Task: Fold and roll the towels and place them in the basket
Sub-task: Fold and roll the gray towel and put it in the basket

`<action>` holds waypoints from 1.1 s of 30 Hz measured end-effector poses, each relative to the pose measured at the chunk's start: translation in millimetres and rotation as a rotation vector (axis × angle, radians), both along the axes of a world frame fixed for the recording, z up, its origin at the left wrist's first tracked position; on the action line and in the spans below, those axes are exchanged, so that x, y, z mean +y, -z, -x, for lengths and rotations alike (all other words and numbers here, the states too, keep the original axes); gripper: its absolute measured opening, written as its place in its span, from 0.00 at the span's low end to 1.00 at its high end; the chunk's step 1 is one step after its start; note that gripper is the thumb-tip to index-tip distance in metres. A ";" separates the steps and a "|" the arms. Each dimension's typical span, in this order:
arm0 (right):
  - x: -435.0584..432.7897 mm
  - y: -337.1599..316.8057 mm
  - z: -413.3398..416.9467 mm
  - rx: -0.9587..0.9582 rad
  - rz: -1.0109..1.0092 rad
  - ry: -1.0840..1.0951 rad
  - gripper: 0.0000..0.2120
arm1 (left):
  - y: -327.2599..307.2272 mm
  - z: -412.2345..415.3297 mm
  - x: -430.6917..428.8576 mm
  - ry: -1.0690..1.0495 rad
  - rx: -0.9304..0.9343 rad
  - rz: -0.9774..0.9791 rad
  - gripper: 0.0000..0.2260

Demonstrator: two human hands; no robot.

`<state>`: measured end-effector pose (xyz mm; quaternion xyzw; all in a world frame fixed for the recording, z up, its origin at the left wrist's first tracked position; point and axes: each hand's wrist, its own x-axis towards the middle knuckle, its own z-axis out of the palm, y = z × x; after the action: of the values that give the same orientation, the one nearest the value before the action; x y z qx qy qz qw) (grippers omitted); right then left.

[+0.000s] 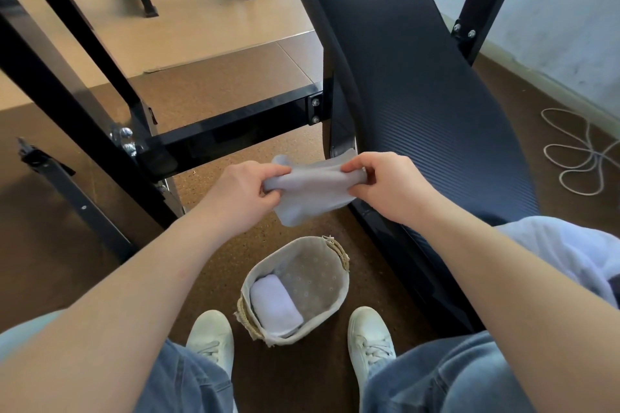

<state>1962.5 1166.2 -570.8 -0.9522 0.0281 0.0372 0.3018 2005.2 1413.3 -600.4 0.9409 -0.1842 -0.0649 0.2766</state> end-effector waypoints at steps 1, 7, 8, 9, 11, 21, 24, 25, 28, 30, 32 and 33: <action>1.2 1.1 0.5 -0.012 0.023 -0.018 0.17 | 1.3 -0.6 0.2 0.012 -0.003 -0.018 0.17; -0.2 1.0 -1.7 -0.068 0.083 -0.055 0.09 | 2.0 -3.3 -1.2 -0.109 0.083 0.108 0.09; -0.9 -0.7 -2.8 -0.059 0.071 -0.052 0.08 | -0.4 -3.9 -2.1 -0.163 0.096 0.178 0.07; -1.3 -2.6 -3.6 -0.041 0.038 -0.044 0.06 | -3.2 -4.5 -3.0 -0.205 0.101 0.237 0.07; -2.9 -3.8 -5.1 -0.007 -0.043 -0.020 0.04 | -6.8 -4.3 -4.6 -0.224 0.097 0.294 0.05; -0.4 -2.6 -5.4 0.024 -0.500 0.205 0.11 | -10.2 -0.7 -5.5 -0.234 0.090 0.494 0.09; 1.9 4.9 -6.8 0.019 -0.558 0.327 0.10 | -8.5 -0.3 -4.3 -0.280 0.093 0.518 0.10; 2.0 8.1 -7.4 0.006 -0.560 0.381 0.09 | -8.3 -0.4 -4.6 -0.290 0.097 0.515 0.08; 1.5 13.8 -7.8 -0.027 -0.476 0.450 0.05 | -10.0 1.0 -7.6 -0.276 0.186 0.531 0.02; 0.8 14.6 -7.2 -0.038 -0.464 0.428 0.06 | -11.4 2.3 -9.4 -0.248 0.249 0.532 0.03; -0.6 12.8 -7.5 -0.046 -0.424 0.376 0.10 | -12.3 2.6 -9.2 -0.224 0.216 0.509 0.04; -1.5 11.5 -8.2 -0.060 -0.390 0.339 0.11 | -12.3 2.5 -8.5 -0.228 0.181 0.507 0.03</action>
<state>1970.7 1164.7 -582.3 -0.8585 0.1705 -0.0373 0.4822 2002.7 1404.7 -588.1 0.8468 -0.0622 -0.0690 0.5238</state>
